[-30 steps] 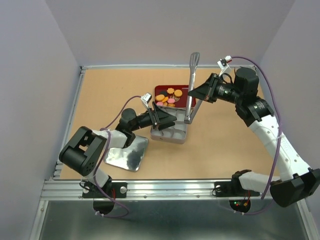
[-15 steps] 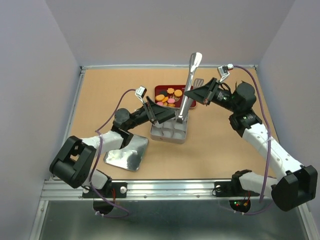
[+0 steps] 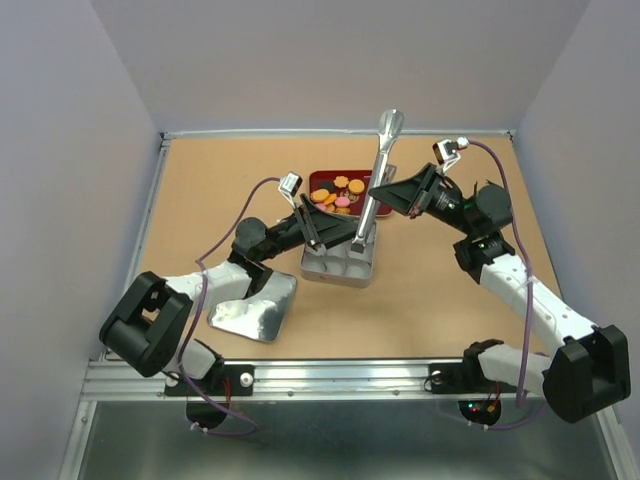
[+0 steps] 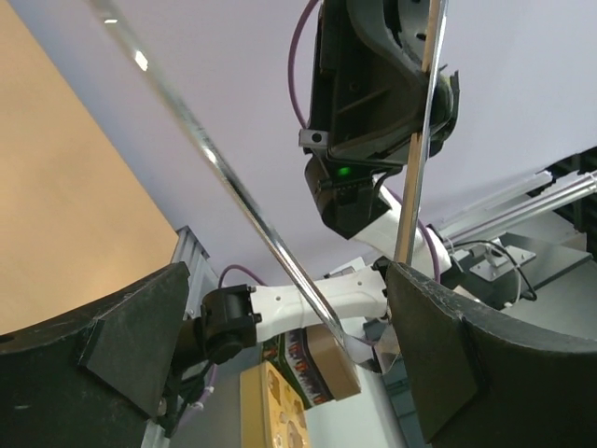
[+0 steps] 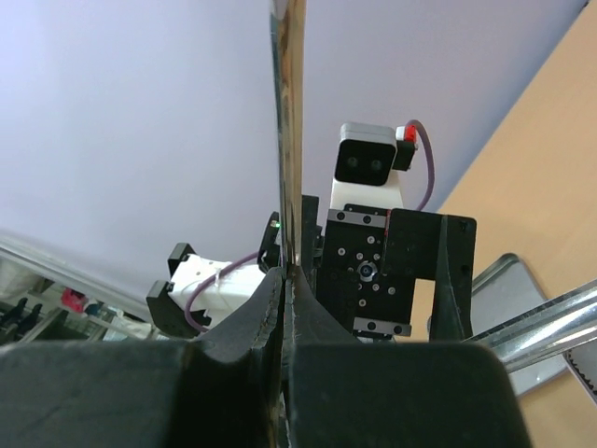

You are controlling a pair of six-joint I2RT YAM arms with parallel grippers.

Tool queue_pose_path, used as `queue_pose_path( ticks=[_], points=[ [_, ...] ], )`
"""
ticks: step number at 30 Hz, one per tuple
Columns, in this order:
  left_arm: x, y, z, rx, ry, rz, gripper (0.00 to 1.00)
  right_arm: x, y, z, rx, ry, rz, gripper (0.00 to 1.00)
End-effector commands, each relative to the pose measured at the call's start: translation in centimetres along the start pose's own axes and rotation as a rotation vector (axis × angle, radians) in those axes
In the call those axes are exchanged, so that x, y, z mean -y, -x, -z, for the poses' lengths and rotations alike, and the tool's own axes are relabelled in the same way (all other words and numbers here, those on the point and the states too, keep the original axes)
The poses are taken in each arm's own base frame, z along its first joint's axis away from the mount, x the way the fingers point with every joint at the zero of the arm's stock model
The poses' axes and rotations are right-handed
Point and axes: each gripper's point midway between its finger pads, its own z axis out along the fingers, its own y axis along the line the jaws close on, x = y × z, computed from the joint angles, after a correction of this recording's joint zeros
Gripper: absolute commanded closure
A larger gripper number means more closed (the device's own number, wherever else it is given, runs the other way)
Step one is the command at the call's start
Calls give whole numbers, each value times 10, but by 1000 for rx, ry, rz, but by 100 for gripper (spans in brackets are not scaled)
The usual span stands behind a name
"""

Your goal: Pack the cookies

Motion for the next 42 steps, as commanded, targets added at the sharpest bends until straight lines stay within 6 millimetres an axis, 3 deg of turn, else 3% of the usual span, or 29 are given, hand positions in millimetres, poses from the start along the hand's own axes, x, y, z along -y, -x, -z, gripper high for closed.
queue_pose_path(
  ticks=[1,7,12,19,25,32,35,38,42],
  points=[
    [179,-5,54,164,-724,-524,1,-22,1,7,52,110,48,100],
    [190,-1,60,208,-745,-519,1,-25,-2,16,96,202,-1,100],
    [190,-2,54,169,-751,-519,1,-23,-3,11,90,225,-23,100],
    [150,-6,37,97,-632,-466,1,-44,5,2,73,277,38,99],
    [150,-9,30,48,-634,-469,1,-37,0,-1,52,267,24,99],
    [127,-10,15,8,-560,-422,1,-46,-6,-6,22,294,35,100],
    [128,-9,17,26,-572,-414,1,-42,-9,-6,14,286,24,100],
    [140,-12,25,23,-646,-404,1,-26,-19,-6,0,254,-10,100],
    [142,-11,21,9,-668,-398,1,-7,-31,-6,-6,220,-48,100]
  ],
)
